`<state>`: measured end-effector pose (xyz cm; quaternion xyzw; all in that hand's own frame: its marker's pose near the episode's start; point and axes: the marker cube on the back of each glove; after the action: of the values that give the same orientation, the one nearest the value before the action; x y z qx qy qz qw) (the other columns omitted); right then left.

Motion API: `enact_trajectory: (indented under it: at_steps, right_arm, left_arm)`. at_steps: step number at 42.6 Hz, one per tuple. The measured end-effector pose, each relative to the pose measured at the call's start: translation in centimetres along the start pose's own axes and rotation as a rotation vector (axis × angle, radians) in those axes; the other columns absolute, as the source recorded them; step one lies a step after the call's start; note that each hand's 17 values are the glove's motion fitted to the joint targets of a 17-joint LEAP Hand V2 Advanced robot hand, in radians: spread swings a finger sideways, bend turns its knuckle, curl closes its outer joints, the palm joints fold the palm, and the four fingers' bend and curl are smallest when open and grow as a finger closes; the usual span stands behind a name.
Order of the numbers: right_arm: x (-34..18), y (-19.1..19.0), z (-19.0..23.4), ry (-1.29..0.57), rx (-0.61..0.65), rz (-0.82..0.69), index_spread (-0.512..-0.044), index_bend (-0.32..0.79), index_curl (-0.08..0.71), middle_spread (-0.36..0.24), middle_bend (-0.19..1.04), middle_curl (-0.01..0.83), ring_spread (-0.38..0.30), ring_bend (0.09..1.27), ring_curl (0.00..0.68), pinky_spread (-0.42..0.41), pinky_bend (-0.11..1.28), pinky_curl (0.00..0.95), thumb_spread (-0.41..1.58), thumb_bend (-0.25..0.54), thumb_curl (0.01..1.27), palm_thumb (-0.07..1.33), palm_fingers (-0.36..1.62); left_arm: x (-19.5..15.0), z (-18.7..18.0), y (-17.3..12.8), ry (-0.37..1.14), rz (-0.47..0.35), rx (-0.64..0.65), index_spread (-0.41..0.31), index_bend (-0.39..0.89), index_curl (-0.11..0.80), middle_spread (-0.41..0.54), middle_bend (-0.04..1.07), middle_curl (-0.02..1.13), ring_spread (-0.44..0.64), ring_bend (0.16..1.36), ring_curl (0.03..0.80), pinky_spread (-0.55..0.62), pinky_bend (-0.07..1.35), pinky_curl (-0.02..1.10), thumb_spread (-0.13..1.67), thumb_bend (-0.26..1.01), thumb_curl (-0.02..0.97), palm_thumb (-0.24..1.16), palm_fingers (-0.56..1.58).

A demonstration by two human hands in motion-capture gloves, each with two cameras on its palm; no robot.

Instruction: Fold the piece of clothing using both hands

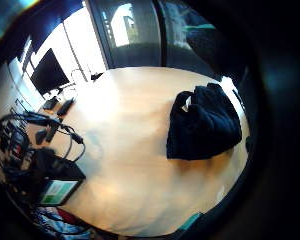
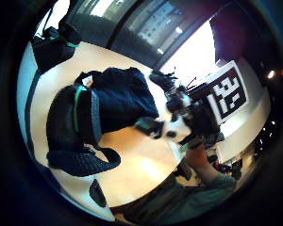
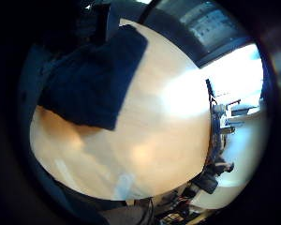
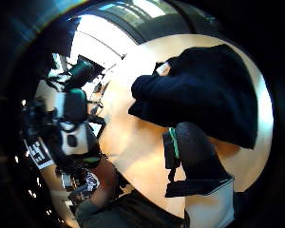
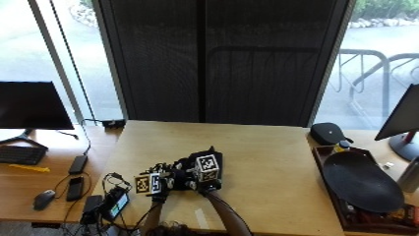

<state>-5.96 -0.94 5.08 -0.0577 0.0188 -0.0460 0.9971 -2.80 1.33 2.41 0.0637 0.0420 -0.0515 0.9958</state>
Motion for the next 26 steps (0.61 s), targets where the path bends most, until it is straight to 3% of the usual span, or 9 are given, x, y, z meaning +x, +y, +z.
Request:
enact_trajectory:
  at_steps: [4, 11, 13, 14, 15, 16, 19, 21, 26]
  right_arm:
    - [-2.7, -0.4, -0.2, 0.111, -0.021, -0.018, -0.278, 0.14, 0.155, 0.003, 0.19, 0.136, 0.116, 0.30, 0.148, 0.214, 0.59, 0.247, 0.91, 0.277, 0.18, 0.50, 0.37]
    - [-6.2, -0.9, 1.5, -0.042, -0.105, -0.048, -0.305, 0.14, 0.183, -0.008, 0.19, 0.183, 0.091, 0.35, 0.189, 0.235, 0.57, 0.264, 1.01, 0.225, 0.22, 0.52, 0.39]
    - [-5.5, -1.9, 1.2, -0.065, 0.000, -0.011, -0.325, 0.25, 0.228, -0.034, 0.19, 0.197, 0.041, 0.39, 0.208, 0.231, 0.49, 0.246, 1.03, 0.224, 0.24, 0.55, 0.54]
    - [-5.2, -2.3, 0.9, -0.088, 0.060, 0.009, -0.328, 0.25, 0.224, -0.038, 0.18, 0.199, 0.032, 0.39, 0.205, 0.231, 0.48, 0.243, 1.04, 0.217, 0.24, 0.55, 0.54]
    - [-4.9, -2.7, 0.6, -0.125, 0.114, 0.027, -0.326, 0.33, 0.259, -0.066, 0.20, 0.214, -0.016, 0.43, 0.226, 0.214, 0.43, 0.234, 1.05, 0.245, 0.26, 0.61, 0.71]
    - [-4.7, -3.0, 0.1, -0.187, 0.167, 0.045, -0.329, 0.31, 0.246, -0.067, 0.19, 0.212, -0.019, 0.40, 0.210, 0.217, 0.42, 0.227, 1.06, 0.229, 0.26, 0.60, 0.67]
    - [-3.9, -3.7, -1.8, -0.494, 0.369, 0.110, -0.316, 0.32, 0.279, -0.106, 0.25, 0.254, -0.092, 0.47, 0.250, 0.167, 0.36, 0.224, 1.08, 0.249, 0.29, 0.67, 0.90]
    - [-2.1, -3.3, -3.1, -0.681, 0.477, 0.157, -0.313, 0.30, 0.297, -0.118, 0.24, 0.268, -0.115, 0.47, 0.266, 0.155, 0.34, 0.229, 1.09, 0.244, 0.30, 0.69, 0.91]
    - [3.2, -1.2, -4.8, -0.917, 0.627, 0.296, -0.298, 0.19, 0.313, -0.144, 0.26, 0.307, -0.157, 0.51, 0.314, 0.087, 0.37, 0.260, 1.10, 0.248, 0.33, 0.76, 1.06]
  left_arm:
    - [-0.8, 1.0, 1.2, -0.004, -0.024, 0.072, -0.184, 0.32, 0.237, -0.137, 0.37, 0.27, -0.03, 0.43, 0.225, 0.24, 0.14, 0.09, 1.00, 0.23, 0.147, 0.37, 0.81]
    - [0.0, 1.7, 2.5, -0.020, 0.016, 0.204, -0.205, 0.32, 0.296, -0.160, 0.38, 0.32, -0.03, 0.41, 0.252, 0.28, 0.13, 0.08, 1.16, 0.24, 0.199, 0.43, 0.81]
    - [0.1, 2.1, 2.7, -0.039, 0.031, 0.222, -0.209, 0.32, 0.311, -0.168, 0.41, 0.34, -0.04, 0.40, 0.257, 0.29, 0.12, 0.07, 1.18, 0.25, 0.216, 0.45, 0.83]
    - [0.2, 2.3, 2.7, -0.047, 0.038, 0.227, -0.210, 0.32, 0.316, -0.171, 0.41, 0.34, -0.04, 0.40, 0.259, 0.29, 0.12, 0.07, 1.19, 0.24, 0.222, 0.45, 0.83]
    - [0.3, 2.4, 2.8, -0.052, 0.044, 0.230, -0.211, 0.32, 0.323, -0.175, 0.41, 0.35, -0.04, 0.40, 0.263, 0.29, 0.11, 0.07, 1.20, 0.24, 0.228, 0.45, 0.84]
    - [0.3, 2.5, 2.8, -0.053, 0.049, 0.231, -0.213, 0.31, 0.328, -0.177, 0.41, 0.35, -0.05, 0.40, 0.268, 0.29, 0.11, 0.06, 1.21, 0.24, 0.233, 0.45, 0.84]
    - [0.6, 2.8, 3.0, -0.041, 0.062, 0.225, -0.215, 0.30, 0.343, -0.182, 0.41, 0.36, -0.05, 0.40, 0.276, 0.29, 0.12, 0.06, 1.23, 0.22, 0.247, 0.45, 0.85]
    - [0.8, 3.0, 3.0, -0.029, 0.065, 0.213, -0.216, 0.29, 0.352, -0.184, 0.41, 0.37, -0.05, 0.39, 0.283, 0.30, 0.12, 0.06, 1.24, 0.21, 0.256, 0.46, 0.84]
    - [1.0, 3.6, 3.0, -0.029, 0.056, 0.136, -0.211, 0.25, 0.367, -0.190, 0.40, 0.39, -0.06, 0.39, 0.297, 0.29, 0.14, 0.06, 1.26, 0.19, 0.277, 0.46, 0.84]
